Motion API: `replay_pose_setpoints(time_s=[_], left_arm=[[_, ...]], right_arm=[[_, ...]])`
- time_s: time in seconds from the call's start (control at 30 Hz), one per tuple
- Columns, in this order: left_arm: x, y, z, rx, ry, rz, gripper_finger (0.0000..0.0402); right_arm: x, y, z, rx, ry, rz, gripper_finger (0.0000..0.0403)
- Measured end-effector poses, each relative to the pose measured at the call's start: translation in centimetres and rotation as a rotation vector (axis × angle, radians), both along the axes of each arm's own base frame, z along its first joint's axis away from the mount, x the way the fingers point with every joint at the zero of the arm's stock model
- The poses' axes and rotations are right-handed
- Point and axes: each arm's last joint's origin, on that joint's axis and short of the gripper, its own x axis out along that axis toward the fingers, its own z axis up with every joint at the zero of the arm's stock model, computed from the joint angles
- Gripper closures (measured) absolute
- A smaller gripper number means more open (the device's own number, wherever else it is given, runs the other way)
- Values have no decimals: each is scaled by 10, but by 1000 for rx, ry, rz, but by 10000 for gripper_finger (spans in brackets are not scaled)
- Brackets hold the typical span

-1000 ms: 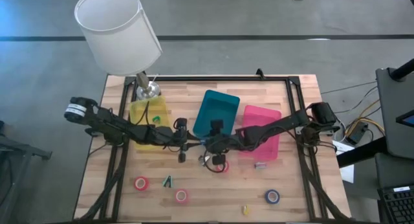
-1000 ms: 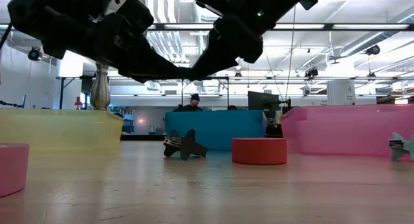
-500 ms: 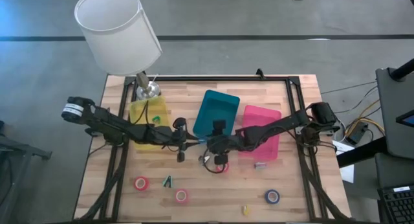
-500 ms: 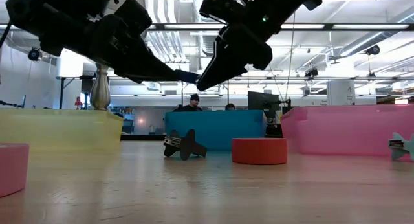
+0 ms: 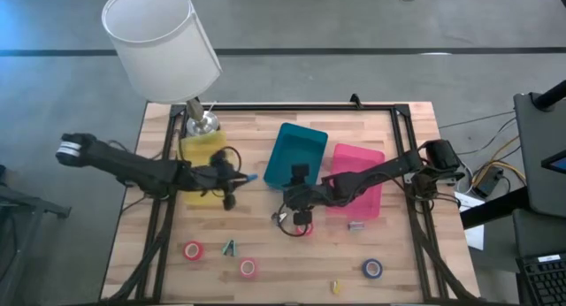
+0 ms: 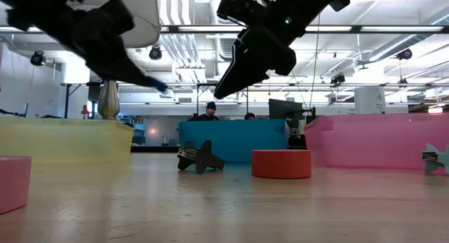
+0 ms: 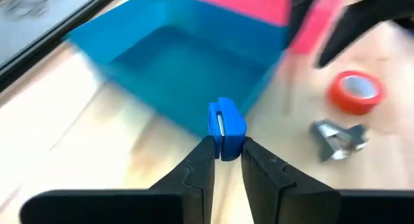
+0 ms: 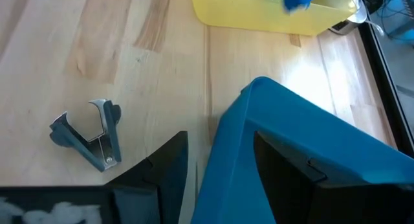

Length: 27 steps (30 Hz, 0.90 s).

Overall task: Pick and place Stapler, Stapler remover, tape
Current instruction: Put the blue stapler into the yellow bin

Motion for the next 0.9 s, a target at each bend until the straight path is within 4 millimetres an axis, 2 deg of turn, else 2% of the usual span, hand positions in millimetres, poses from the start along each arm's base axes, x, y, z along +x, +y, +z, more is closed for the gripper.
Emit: replay_pose_setpoints(time_s=[0.23,0.4,0.5,0.9], left_arm=[[-46,11,-2,-83,116,266,333],[-65,14,-12,-175,245,366,332],[-68,13,-19,-202,315,363,329],[-61,11,-62,-211,336,338,305]], right_arm=[[0,0,0,1,1,1,232],[0,0,0,2,0,2,229],[0,0,0,2,-1,2,231],[0,1,0,56,-18,-28,227]])
